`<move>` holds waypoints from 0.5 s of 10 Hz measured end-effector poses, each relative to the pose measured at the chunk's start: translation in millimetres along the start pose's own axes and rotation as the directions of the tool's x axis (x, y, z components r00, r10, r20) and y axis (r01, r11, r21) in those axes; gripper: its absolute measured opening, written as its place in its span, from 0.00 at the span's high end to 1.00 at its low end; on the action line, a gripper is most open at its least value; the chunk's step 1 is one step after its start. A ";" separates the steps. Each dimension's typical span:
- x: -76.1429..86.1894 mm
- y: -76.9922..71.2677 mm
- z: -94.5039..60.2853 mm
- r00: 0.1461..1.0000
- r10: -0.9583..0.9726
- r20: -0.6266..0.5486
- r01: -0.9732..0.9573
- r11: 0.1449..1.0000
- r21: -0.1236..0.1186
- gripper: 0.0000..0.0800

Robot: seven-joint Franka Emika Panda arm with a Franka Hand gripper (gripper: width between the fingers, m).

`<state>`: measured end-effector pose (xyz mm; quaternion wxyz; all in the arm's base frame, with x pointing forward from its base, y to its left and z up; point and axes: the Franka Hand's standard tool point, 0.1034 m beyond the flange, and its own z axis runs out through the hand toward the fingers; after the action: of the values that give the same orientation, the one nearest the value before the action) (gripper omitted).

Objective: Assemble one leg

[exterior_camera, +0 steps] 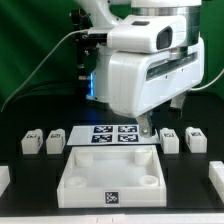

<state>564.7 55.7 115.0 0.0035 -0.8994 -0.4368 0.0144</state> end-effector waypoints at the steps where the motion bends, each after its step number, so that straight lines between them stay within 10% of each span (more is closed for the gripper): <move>1: 0.0 0.0 0.0 1.000 0.000 0.000 0.000 1.000 0.000 0.19; 5: 0.0 0.0 0.2 0.999 -0.039 0.000 0.039 0.999 0.000 0.19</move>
Offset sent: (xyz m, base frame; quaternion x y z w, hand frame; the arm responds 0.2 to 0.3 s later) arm 0.0000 0.0000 0.0000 0.0000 0.0000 -0.0899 0.9960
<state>564.6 55.7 114.8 0.0039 -0.8908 -0.4542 0.0144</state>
